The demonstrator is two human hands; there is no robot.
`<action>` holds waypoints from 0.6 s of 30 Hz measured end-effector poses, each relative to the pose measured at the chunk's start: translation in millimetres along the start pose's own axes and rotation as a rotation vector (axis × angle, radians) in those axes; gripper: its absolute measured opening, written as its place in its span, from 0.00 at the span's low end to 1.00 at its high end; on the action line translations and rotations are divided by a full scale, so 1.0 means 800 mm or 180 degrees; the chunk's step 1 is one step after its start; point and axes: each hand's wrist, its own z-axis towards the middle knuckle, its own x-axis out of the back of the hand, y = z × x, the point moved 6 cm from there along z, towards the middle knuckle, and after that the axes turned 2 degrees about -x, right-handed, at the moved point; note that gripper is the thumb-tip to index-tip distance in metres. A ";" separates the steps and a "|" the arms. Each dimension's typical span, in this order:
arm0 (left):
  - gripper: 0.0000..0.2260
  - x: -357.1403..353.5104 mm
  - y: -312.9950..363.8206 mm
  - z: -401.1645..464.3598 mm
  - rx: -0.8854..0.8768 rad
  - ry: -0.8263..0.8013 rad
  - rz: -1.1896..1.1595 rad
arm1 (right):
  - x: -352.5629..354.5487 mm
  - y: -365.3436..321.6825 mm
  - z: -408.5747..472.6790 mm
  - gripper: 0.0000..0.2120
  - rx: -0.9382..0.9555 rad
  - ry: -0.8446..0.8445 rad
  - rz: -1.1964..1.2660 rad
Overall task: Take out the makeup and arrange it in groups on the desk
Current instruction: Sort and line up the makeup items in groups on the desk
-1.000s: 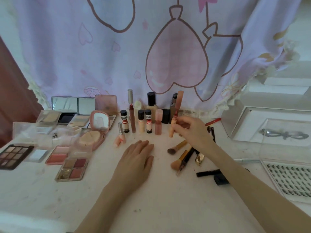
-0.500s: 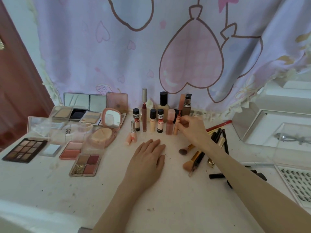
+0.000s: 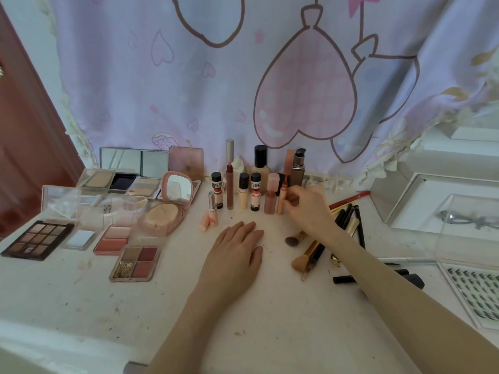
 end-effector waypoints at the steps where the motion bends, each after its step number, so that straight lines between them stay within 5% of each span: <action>1: 0.19 -0.001 0.000 0.000 0.0000 0.0003 0.0003 | 0.001 0.002 -0.001 0.08 -0.0002 0.0003 0.0032; 6: 0.19 -0.003 0.000 0.002 -0.0020 0.0018 -0.0093 | 0.022 0.017 -0.016 0.13 -0.0065 0.0113 0.0078; 12: 0.23 0.001 0.002 -0.002 -0.0091 0.0119 -0.0210 | 0.084 0.055 -0.058 0.07 -0.0099 0.0138 0.0094; 18: 0.12 0.011 0.024 -0.003 -0.0314 0.0478 -0.0325 | 0.135 0.088 -0.119 0.06 -0.0179 0.0186 -0.0066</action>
